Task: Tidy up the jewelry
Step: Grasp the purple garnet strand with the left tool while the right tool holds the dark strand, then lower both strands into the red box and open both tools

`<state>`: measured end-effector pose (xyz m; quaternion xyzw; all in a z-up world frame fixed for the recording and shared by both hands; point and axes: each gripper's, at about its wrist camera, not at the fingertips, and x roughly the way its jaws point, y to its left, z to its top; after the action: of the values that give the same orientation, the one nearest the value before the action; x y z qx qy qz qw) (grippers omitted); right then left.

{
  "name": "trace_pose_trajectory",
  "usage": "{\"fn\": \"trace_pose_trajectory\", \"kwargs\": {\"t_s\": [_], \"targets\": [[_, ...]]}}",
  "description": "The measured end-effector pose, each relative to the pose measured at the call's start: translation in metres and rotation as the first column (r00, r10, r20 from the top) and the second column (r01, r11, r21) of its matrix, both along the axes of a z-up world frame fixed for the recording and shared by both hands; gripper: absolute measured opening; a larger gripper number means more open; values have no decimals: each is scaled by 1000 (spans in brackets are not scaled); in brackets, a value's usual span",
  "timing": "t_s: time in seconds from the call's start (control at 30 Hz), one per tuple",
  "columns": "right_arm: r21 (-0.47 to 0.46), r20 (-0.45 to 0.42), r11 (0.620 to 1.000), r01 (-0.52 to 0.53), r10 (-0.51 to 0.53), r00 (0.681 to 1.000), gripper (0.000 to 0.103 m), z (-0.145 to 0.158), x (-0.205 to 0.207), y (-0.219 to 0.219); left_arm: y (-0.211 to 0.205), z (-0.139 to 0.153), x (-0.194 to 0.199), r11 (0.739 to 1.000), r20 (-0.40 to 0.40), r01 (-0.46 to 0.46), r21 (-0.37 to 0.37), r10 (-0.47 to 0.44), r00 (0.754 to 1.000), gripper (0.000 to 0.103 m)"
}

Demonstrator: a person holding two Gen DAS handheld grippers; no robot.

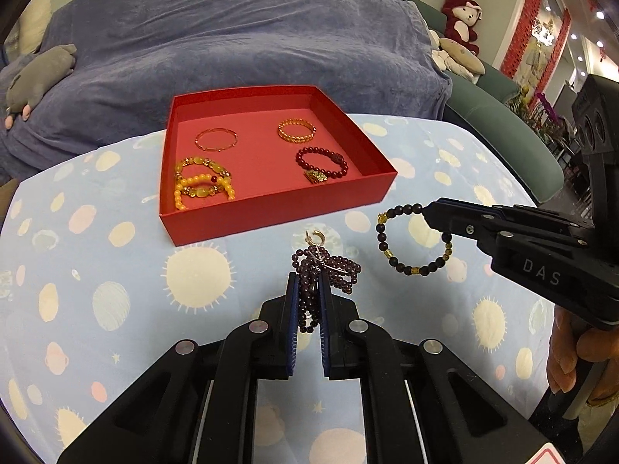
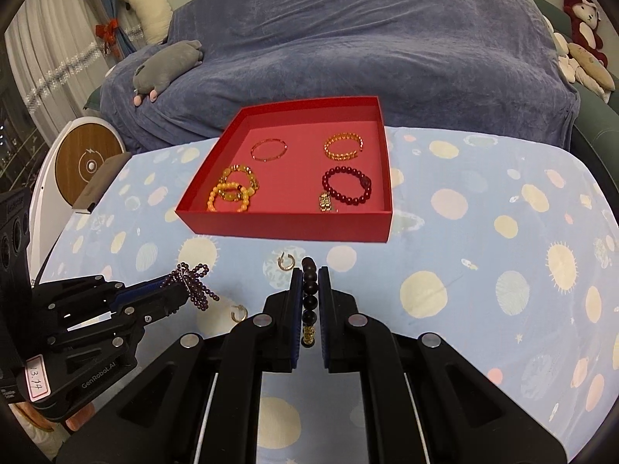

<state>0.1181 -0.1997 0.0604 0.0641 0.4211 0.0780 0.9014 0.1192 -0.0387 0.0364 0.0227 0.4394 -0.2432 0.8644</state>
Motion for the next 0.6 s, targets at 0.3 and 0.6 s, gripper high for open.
{"fn": "trace_pose_trajectory", "kwargs": {"t_s": [0.3,0.6], "targets": [[42,36,995,89,-90,995,8,13,31,-15,13,15,34,996,12,-85,-33,86,996,7],[57,35,991,123,-125,992,8,15,71,-19,15,18,79,986,19,-166,-28,166,986,7]]}}
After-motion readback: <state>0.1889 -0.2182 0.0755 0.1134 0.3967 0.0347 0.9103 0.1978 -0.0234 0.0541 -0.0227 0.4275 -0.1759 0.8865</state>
